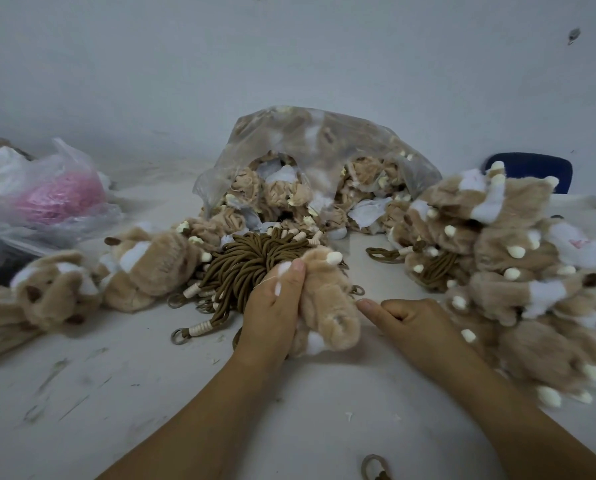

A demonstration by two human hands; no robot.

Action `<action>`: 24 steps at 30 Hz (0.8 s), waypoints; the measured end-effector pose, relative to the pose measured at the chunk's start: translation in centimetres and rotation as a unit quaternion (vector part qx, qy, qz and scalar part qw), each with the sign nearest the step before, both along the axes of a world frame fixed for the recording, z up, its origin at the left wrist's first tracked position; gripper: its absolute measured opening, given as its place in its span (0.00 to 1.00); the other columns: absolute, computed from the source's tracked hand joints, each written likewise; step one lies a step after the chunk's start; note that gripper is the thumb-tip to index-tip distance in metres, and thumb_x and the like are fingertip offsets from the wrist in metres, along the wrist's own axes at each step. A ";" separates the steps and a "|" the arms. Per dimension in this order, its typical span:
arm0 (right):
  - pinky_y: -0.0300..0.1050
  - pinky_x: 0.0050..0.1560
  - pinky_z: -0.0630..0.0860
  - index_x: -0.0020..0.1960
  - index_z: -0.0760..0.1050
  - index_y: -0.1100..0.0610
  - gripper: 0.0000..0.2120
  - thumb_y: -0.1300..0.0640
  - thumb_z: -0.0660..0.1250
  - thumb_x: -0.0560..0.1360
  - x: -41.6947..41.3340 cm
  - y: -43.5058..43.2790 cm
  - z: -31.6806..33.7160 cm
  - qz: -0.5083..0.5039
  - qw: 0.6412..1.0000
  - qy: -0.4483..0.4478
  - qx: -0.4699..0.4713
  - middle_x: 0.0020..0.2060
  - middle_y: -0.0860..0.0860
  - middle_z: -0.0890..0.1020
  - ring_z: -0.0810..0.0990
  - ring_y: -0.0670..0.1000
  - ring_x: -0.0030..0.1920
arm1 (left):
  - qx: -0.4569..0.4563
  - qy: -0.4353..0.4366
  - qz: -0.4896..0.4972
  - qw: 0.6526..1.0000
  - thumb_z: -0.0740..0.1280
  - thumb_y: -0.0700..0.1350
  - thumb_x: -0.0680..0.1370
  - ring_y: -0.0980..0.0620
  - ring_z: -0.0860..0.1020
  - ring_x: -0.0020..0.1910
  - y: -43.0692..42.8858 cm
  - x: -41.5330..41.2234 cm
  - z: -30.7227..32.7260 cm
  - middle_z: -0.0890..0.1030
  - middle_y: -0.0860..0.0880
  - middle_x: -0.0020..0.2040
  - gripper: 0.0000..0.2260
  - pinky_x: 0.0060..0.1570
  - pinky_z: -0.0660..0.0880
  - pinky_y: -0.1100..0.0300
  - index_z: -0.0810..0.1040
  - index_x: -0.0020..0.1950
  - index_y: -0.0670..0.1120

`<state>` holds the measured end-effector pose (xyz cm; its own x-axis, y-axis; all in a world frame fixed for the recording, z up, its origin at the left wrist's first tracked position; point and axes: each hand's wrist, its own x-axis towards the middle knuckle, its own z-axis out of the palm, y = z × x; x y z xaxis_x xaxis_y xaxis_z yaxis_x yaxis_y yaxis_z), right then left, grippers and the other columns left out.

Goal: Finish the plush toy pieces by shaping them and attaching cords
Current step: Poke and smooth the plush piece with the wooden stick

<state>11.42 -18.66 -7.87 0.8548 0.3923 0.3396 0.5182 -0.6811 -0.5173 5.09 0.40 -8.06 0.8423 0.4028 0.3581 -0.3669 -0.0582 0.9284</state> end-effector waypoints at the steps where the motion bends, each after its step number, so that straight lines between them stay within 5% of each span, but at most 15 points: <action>1: 0.47 0.30 0.61 0.31 0.59 0.56 0.33 0.24 0.52 0.65 0.0 0.0 0.0 -0.003 1.000 0.002 0.003 0.23 0.50 0.60 0.61 0.45 0.25 | 0.006 0.014 0.010 1.000 0.61 0.56 0.81 0.57 0.84 0.39 0.1 0.0 -0.1 0.86 0.51 0.38 0.16 0.36 0.76 0.68 0.83 0.44 0.48; 8: 0.47 0.30 0.60 0.31 0.57 0.58 0.34 0.25 0.54 0.66 0.1 -0.3 0.2 0.028 1.000 0.003 0.002 0.23 0.49 0.58 0.60 0.45 0.25 | 0.032 0.038 0.029 0.998 0.61 0.62 0.75 0.54 0.83 0.38 0.1 0.3 -0.6 0.84 0.51 0.37 0.17 0.37 0.77 0.63 0.82 0.40 0.52; 17: 0.50 0.31 0.64 0.31 0.61 0.60 0.36 0.24 0.51 0.65 -0.5 0.3 0.6 0.036 0.999 0.003 -0.012 0.24 0.53 0.62 0.61 0.45 0.27 | 0.031 0.061 0.027 0.997 0.61 0.60 0.72 0.61 0.80 0.32 -0.5 0.0 -0.2 0.83 0.57 0.32 0.11 0.30 0.75 0.67 0.80 0.36 0.61; 24: 0.45 0.31 0.62 0.27 0.69 0.58 0.22 0.48 0.65 0.76 -1.5 2.4 -0.6 0.059 0.993 0.059 0.086 0.23 0.49 0.68 0.65 0.45 0.27 | 0.041 0.029 -0.023 0.998 0.58 0.56 0.76 0.60 0.83 0.41 -2.3 0.0 0.2 0.85 0.56 0.39 0.13 0.40 0.78 0.65 0.82 0.40 0.62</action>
